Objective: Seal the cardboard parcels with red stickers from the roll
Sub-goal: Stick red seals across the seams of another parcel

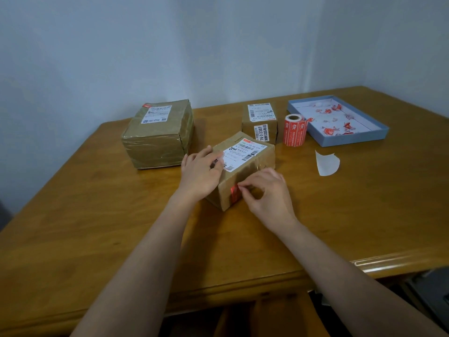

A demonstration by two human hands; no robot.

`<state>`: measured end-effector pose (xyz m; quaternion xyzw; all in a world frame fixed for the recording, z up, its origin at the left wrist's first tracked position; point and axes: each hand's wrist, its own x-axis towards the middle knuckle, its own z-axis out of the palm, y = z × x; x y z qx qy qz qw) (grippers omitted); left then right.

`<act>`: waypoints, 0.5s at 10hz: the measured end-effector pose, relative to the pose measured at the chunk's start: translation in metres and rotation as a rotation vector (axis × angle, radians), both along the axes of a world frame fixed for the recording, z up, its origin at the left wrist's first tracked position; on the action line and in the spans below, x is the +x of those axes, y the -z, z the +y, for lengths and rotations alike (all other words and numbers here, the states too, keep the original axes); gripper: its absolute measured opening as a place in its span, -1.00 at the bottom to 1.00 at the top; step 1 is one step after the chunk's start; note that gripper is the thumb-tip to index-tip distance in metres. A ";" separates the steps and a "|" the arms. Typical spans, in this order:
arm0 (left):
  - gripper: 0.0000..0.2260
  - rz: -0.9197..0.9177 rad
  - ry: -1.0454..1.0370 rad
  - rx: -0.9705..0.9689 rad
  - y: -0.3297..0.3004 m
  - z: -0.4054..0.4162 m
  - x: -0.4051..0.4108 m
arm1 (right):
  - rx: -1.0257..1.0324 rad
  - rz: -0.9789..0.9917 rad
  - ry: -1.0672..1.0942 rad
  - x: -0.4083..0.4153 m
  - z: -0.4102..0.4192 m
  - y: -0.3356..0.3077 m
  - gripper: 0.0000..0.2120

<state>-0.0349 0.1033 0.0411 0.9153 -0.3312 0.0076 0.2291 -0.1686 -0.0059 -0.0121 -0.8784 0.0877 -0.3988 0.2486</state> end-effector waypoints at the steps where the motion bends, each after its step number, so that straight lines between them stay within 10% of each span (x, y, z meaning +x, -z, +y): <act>1: -0.64 0.002 -0.001 0.007 0.001 0.001 0.000 | 0.004 0.005 -0.034 0.002 -0.001 0.001 -0.92; 5: -0.64 -0.005 -0.005 0.007 0.001 0.000 0.001 | -0.005 -0.015 -0.010 0.003 0.000 0.001 -0.90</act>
